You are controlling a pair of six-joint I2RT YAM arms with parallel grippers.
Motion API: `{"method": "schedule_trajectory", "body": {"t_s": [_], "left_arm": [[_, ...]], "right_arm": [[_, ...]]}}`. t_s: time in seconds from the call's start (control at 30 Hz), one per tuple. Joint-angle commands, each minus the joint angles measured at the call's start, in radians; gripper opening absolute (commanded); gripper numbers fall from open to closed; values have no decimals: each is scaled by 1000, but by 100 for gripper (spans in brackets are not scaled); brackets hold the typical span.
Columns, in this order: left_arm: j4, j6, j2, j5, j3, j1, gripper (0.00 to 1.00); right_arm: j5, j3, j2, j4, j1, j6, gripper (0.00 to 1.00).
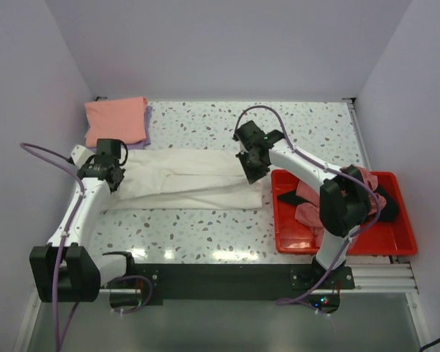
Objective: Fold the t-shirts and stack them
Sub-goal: Fold the tshirt
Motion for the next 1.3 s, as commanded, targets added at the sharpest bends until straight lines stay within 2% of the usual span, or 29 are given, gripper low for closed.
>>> {"method": "schedule_trajectory", "body": {"t_s": [0.0,0.7,0.93,1.03,1.07,1.1,1.13,1.17,1.2,1.23,1.27], "left_arm": [[100,49,46,31,32,9,0],[191,58,310,40,144,13,0],[245,109,410,48,201,19,11],[248,152,476,48,269,20,33],[251,161,485,51,279,23,51],[251,164,491,45,286,23,62],[248,176,499,45,297,22,73],[243,178,499,51,317,26,85],[226,176,496,53,328,26,89],[228,182,478,59,328,25,94],[243,190,461,80,322,26,100]], "right_arm": [[8,68,22,-23,-20,-22,4],[19,146,156,-39,-67,-16,7],[53,184,208,-31,-78,-21,9],[73,235,248,-36,-90,-21,16],[83,249,257,-45,-93,-21,22],[100,262,262,-53,-96,-13,31],[118,275,266,-57,-99,-13,44],[149,305,274,-79,-101,-11,47],[161,319,271,-85,-102,-13,52],[169,336,266,-89,-102,-13,66],[165,339,250,-88,-102,-14,73]]}}
